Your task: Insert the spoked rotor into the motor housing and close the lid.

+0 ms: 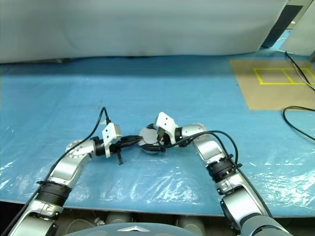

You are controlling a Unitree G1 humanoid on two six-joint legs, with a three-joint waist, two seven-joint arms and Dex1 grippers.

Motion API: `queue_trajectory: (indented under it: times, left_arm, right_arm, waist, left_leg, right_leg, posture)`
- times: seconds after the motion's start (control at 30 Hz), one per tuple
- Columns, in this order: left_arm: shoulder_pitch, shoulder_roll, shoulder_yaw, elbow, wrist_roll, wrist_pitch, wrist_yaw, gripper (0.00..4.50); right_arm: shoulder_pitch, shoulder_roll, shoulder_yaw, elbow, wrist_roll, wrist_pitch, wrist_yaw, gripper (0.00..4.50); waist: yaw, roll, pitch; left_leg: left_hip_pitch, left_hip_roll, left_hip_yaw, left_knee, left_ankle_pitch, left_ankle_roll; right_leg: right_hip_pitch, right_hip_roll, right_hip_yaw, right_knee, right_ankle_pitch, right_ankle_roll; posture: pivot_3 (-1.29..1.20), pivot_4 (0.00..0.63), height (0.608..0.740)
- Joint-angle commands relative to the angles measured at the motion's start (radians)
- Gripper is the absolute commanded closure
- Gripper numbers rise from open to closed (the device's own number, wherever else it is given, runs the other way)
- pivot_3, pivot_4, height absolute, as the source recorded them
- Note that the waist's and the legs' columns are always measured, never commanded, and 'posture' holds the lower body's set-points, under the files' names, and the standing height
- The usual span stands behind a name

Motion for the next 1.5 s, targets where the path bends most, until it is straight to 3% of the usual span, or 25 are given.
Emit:
queue_trajectory:
  times: [0.03,0.17,0.33,0.73,1.03,1.37,1.5]
  left_arm:
    - [0.002,0.002,-0.026,0.029,0.025,0.006,-0.001,4.50]
    - [0.001,0.003,-0.031,0.030,0.023,0.005,-0.001,4.50]
    - [0.003,0.004,-0.032,0.028,0.022,0.005,0.000,4.50]
    - [0.014,0.008,-0.030,0.019,0.019,0.003,0.000,4.50]
    - [0.009,0.008,-0.028,0.022,0.020,-0.001,0.001,4.50]
    - [0.007,0.008,-0.028,0.024,0.023,-0.008,0.002,4.50]
    - [0.008,0.008,-0.031,0.022,0.025,-0.007,0.003,4.50]
  right_arm:
    - [0.048,-0.027,-0.046,-0.020,0.033,0.049,-0.009,0.06]
    - [0.126,-0.074,-0.094,-0.147,0.064,0.016,-0.008,0.06]
    - [0.118,-0.073,-0.152,-0.175,0.129,0.097,-0.031,0.06]
    - [0.067,-0.025,-0.407,-0.087,0.455,0.636,-0.123,0.06]
    - [0.093,-0.021,-0.380,-0.062,0.547,0.881,-0.128,0.06]
    - [0.085,0.071,-0.422,-0.058,0.577,0.876,-0.179,0.06]
    - [0.100,0.071,-0.449,-0.025,0.559,0.838,-0.209,1.04]
  waist:
    - [0.001,0.000,0.000]
    - [0.010,0.000,0.001]
    - [0.006,0.001,0.002]
    - [0.016,0.003,0.005]
    - [0.021,0.003,0.005]
    - [0.020,0.003,0.005]
    - [0.021,0.003,0.005]
  left_leg:
    - [-0.001,0.000,0.000,0.000,0.000,0.000]
    - [-0.006,-0.001,-0.001,0.001,0.002,-0.003]
    - [-0.008,-0.001,-0.002,0.001,0.002,-0.004]
    - [-0.011,-0.002,-0.003,0.002,0.003,-0.004]
    - [-0.012,-0.002,-0.003,0.003,0.003,-0.004]
    - [-0.012,-0.001,-0.002,0.004,0.003,-0.004]
    - [-0.012,-0.001,-0.002,0.004,0.003,-0.005]
  right_leg:
    - [0.000,0.000,0.000,0.000,0.000,0.000]
    - [-0.003,0.000,0.000,0.000,0.000,0.001]
    - [-0.006,0.000,0.000,0.001,0.002,0.005]
    - [-0.008,0.000,-0.002,0.001,0.003,0.006]
    - [-0.008,0.000,-0.002,0.003,0.003,0.006]
    - [-0.008,0.000,-0.002,0.004,0.003,0.006]
    - [-0.008,0.000,-0.002,0.005,0.003,0.005]
  posture:
    - [0.00,0.150,0.740]
    - [0.00,0.150,0.740]
    - [0.00,0.150,0.740]
    - [0.00,0.150,0.740]
    - [0.00,0.150,0.740]
    - [0.00,0.150,0.740]
    - [0.00,0.150,0.740]
